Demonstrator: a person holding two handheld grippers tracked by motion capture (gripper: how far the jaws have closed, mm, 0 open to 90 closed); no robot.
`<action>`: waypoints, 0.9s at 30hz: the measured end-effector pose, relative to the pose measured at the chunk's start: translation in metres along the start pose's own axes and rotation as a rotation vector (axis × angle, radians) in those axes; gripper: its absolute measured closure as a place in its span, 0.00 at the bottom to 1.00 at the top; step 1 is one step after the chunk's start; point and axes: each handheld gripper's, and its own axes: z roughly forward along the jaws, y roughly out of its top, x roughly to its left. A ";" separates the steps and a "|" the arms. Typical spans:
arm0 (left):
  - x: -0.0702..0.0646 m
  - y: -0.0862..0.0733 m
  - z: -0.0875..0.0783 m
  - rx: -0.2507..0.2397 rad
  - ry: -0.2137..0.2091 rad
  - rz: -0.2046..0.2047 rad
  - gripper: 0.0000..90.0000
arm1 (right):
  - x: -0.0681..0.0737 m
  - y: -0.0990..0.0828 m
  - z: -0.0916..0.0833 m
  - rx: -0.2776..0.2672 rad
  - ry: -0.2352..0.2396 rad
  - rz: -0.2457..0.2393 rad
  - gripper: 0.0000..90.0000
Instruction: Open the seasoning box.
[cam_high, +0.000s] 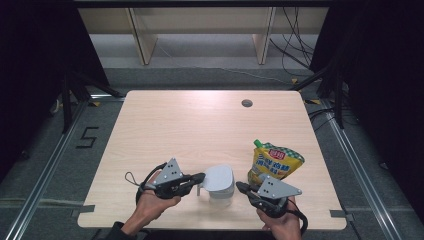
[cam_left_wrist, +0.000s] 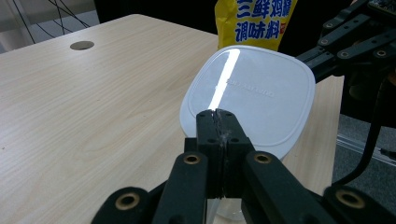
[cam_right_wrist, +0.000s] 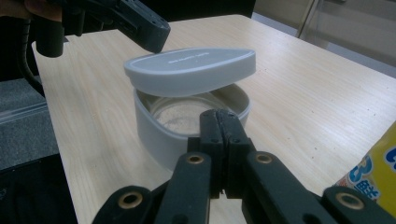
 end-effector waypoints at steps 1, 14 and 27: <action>0.000 0.000 0.000 0.002 -0.001 0.007 0.98 | 0.000 0.001 0.001 -0.008 -0.001 -0.001 1.00; 0.006 0.000 -0.005 -0.004 0.004 -0.029 0.85 | 0.006 0.015 0.007 -0.009 0.009 -0.062 1.00; 0.005 -0.033 -0.033 0.065 0.027 -0.043 0.42 | 0.010 0.023 0.012 -0.022 0.013 -0.080 1.00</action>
